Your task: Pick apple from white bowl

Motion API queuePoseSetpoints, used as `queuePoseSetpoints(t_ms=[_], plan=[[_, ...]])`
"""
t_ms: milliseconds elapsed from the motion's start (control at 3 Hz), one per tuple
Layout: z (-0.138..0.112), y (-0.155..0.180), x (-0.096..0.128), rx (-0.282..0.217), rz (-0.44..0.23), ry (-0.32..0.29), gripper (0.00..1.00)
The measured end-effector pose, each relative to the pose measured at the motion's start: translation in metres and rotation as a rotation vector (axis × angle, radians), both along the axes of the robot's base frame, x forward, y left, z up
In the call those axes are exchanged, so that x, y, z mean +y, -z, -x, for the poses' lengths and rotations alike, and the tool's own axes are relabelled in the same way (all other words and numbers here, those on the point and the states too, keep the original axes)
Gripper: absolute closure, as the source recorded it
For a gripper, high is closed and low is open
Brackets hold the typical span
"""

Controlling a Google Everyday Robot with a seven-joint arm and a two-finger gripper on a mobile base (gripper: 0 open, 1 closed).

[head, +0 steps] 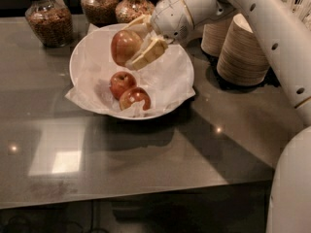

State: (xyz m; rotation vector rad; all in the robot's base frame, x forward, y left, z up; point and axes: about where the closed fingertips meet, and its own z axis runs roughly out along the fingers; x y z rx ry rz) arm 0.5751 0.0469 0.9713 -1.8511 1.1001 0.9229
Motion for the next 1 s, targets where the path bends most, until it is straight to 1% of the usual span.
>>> queuePoseSetpoints(t_ms=[333, 667, 1000], plan=[[0.026, -0.009, -0.004, -0.041, 0.008, 0.022, 1.0], [0.053, -0.017, -0.028, -0.077, 0.01, 0.074, 1.0], [0.072, -0.022, -0.051, -0.095, 0.018, 0.116, 1.0]])
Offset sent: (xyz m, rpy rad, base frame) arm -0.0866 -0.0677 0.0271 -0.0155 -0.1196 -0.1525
